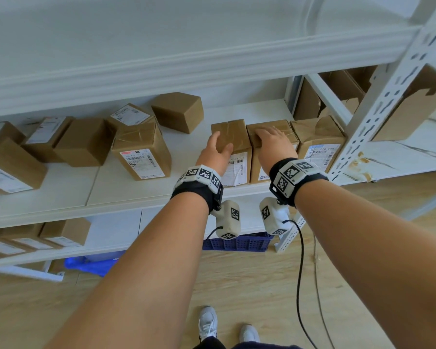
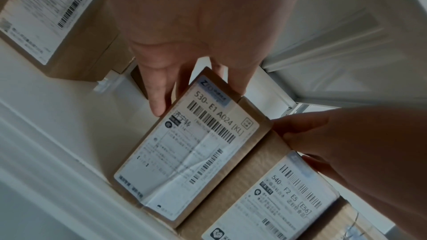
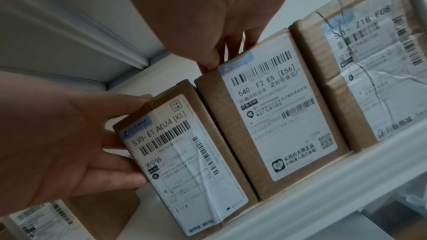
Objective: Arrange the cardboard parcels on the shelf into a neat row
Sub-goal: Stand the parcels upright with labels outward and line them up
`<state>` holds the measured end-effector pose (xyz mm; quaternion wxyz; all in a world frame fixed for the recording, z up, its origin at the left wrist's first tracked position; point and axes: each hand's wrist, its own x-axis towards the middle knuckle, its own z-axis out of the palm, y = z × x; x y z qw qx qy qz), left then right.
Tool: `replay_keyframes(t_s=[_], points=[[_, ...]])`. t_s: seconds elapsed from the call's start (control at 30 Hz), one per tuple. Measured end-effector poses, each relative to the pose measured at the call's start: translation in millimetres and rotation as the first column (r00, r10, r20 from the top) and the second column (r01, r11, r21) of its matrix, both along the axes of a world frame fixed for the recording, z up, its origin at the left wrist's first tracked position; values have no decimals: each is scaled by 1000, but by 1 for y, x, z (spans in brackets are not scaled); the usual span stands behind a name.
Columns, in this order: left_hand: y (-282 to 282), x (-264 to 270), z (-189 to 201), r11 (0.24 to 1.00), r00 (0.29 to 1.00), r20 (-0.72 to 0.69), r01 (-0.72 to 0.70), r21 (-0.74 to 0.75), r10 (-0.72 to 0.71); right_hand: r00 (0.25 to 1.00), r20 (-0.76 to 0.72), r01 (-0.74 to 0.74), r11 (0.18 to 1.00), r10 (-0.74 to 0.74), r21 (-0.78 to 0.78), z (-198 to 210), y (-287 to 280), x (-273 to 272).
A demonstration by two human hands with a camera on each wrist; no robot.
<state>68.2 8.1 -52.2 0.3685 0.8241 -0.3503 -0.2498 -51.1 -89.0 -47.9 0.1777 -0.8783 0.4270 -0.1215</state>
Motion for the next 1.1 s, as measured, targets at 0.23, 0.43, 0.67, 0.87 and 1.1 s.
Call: replay_keyframes(t_s=[0.23,0.43,0.67,0.87,1.1], points=[[-1,2,-2,998,997,68,43,39,-45,1000,-25,13,1000,-13,5,12,4,-2],[11,19,11,1000,994,108,-24,3,24,999,37,24,997,-21,-68,27,17,10],[65,92,30,948,875,369,-268,-171,314,979,192,-59,997,66,-42,42,56,70],[113,169,22,936,859,386,-349,-42,337,977,185,-127,988,110,82,34,103,142],[142,220,2,973,966,145,-225,57,215,990,144,-38,952,-7,303,13,144,198]])
